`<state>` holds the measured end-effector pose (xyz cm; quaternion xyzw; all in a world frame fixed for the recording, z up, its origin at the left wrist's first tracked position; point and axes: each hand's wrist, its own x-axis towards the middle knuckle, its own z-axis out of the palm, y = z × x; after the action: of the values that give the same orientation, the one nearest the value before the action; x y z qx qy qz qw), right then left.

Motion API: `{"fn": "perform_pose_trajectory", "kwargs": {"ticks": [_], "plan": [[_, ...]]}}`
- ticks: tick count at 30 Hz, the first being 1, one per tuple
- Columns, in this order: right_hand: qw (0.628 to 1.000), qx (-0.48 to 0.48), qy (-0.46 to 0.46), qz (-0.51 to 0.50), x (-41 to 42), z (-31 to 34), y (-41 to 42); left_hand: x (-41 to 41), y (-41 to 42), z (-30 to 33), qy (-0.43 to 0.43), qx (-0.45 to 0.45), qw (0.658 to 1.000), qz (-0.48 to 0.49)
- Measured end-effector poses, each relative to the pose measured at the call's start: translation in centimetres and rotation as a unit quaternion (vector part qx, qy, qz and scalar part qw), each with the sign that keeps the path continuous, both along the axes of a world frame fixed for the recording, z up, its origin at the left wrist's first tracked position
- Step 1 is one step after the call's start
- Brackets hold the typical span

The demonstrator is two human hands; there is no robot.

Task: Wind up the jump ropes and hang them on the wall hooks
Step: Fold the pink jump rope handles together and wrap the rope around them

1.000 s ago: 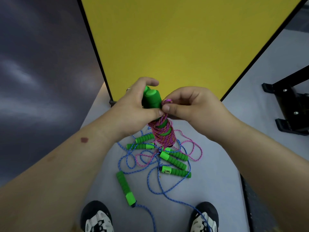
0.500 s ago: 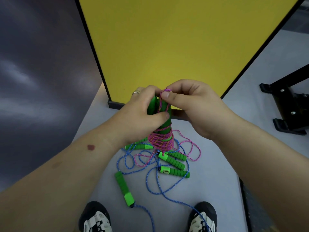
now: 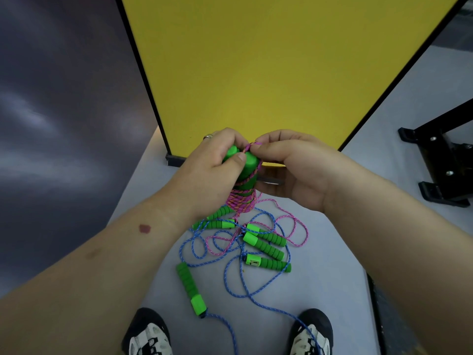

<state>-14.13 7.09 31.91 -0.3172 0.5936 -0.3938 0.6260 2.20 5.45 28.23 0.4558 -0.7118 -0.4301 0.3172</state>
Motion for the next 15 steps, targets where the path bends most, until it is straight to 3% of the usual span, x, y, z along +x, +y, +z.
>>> {"fn": "perform_pose_trajectory", "kwargs": {"ticks": [10, 15], "plan": [[0.995, 0.029, -0.097, 0.005, -0.2, -0.8, 0.4, -0.2, 0.2, 1.4, 0.111, 0.030, 0.991, 0.068], [0.997, -0.020, -0.075, -0.002, 0.7, -1.9, 0.7, -0.3, 0.1, 1.6, 0.120, 0.010, 0.989, 0.090]]}}
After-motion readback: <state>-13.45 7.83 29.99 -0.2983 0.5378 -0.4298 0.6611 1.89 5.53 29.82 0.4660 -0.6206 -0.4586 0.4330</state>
